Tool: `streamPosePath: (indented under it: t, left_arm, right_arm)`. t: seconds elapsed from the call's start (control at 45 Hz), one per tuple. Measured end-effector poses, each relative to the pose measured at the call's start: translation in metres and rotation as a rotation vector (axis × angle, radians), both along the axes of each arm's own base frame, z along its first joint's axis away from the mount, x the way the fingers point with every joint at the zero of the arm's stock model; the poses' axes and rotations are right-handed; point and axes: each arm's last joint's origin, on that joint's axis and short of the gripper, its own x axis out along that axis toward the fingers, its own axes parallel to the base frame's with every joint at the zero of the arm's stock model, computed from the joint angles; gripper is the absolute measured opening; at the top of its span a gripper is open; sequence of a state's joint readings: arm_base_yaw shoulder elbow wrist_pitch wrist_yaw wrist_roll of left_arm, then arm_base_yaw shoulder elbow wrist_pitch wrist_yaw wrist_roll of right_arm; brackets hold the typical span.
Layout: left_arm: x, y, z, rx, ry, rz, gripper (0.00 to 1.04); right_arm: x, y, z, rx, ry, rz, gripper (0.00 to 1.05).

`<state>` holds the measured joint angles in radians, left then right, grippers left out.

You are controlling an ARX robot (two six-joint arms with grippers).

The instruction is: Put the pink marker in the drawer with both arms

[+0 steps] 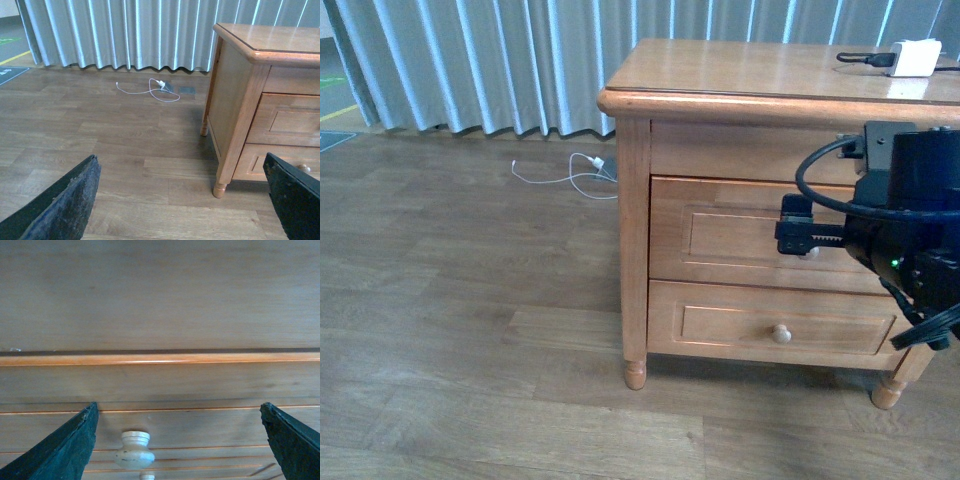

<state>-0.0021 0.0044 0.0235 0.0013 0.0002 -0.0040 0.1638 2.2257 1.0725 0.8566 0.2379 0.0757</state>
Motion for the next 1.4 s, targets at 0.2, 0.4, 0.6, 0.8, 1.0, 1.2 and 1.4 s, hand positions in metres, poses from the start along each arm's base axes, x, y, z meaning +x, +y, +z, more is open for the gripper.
streamPosePath:
  t: [0.2,0.4,0.6,0.8,1.0,1.2,1.4]
  left_arm:
    - [0.0,0.0,0.0,0.0,0.0,0.0,0.99]
    - [0.0,0.0,0.0,0.0,0.0,0.0,0.99]
    - [0.0,0.0,0.0,0.0,0.0,0.0,0.99]
    - [0.0,0.0,0.0,0.0,0.0,0.0,0.99]
    - [0.0,0.0,0.0,0.0,0.0,0.0,0.99]
    - [0.0,0.0,0.0,0.0,0.0,0.0,0.99]
    - [0.0,0.0,0.0,0.0,0.0,0.0,0.99]
  right_arm:
    - [-0.029,-0.008,0.025,0.018,0.048,0.015,0.96]
    - [-0.092,-0.013,0.068,0.098,0.094,0.09,0.96]
    - [-0.16,-0.02,0.094,0.155,0.128,0.143,0.96]
    - [-0.212,-0.031,0.102,0.237,0.128,0.145,0.96]
    - [-0.257,-0.039,0.099,0.239,0.122,0.146,0.96]
    - [-0.284,-0.049,0.095,0.25,0.12,0.124,0.96]
    - [-0.284,-0.049,0.095,0.249,0.118,0.127,0.96]
